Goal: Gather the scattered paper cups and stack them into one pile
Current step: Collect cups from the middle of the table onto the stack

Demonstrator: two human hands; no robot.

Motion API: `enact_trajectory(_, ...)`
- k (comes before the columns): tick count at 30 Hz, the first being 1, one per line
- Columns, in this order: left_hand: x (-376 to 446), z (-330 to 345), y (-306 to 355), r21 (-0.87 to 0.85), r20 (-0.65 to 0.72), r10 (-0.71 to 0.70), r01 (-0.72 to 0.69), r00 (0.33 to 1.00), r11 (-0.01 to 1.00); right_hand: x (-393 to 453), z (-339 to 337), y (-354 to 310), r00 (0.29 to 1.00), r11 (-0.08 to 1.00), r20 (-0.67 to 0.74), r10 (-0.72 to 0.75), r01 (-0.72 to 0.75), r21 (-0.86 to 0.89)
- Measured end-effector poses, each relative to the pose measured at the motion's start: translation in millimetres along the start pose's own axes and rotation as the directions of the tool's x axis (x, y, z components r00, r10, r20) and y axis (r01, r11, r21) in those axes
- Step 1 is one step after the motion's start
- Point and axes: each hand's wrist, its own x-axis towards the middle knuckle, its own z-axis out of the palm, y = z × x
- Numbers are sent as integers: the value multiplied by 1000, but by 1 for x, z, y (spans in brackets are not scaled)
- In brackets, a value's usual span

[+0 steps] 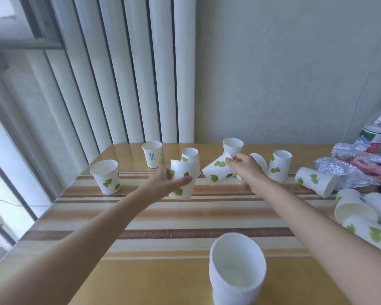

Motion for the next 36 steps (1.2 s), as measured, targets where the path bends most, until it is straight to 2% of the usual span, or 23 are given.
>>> enact_trajectory(3,-58,-2,33,-228,42,176,-162,983,960,-37,-22,-6,998,998,17,-58,57,18)
enact_trajectory(6,-110,2,57,-335,-1,368,-347,930,876,-74,-42,-2,996,996,24,-89,89,-8)
enact_trajectory(8,-137,9,68,-372,-18,412,-389,911,843,-93,-52,8,997,997,20,-76,75,18)
enact_trajectory(12,-163,34,71,-375,115,409,-341,905,862,-118,-66,27,999,999,8,-44,44,1)
enact_trajectory(19,-160,57,51,-231,183,271,-227,945,946,-139,-90,17,993,994,-50,-108,109,11)
enact_trajectory(22,-161,61,41,-182,267,231,-186,935,965,-151,-96,-1,969,973,-95,-229,230,2)
enact_trajectory(26,-162,65,31,-29,304,260,-264,917,964,-179,-95,-38,877,897,-206,-434,442,-9)
enact_trajectory(28,-163,65,27,85,326,285,-328,901,941,-195,-88,-52,826,841,-160,-540,538,-59)
enact_trajectory(31,-163,61,19,234,332,289,-375,898,897,-214,-72,-59,767,754,26,-641,635,-167)
enact_trajectory(34,-161,54,0,442,319,225,-354,921,824,-220,-57,-50,757,728,197,-623,653,-208)
enact_trajectory(36,-160,48,-14,496,308,179,-318,934,808,-221,-50,-40,773,747,269,-574,629,-215)
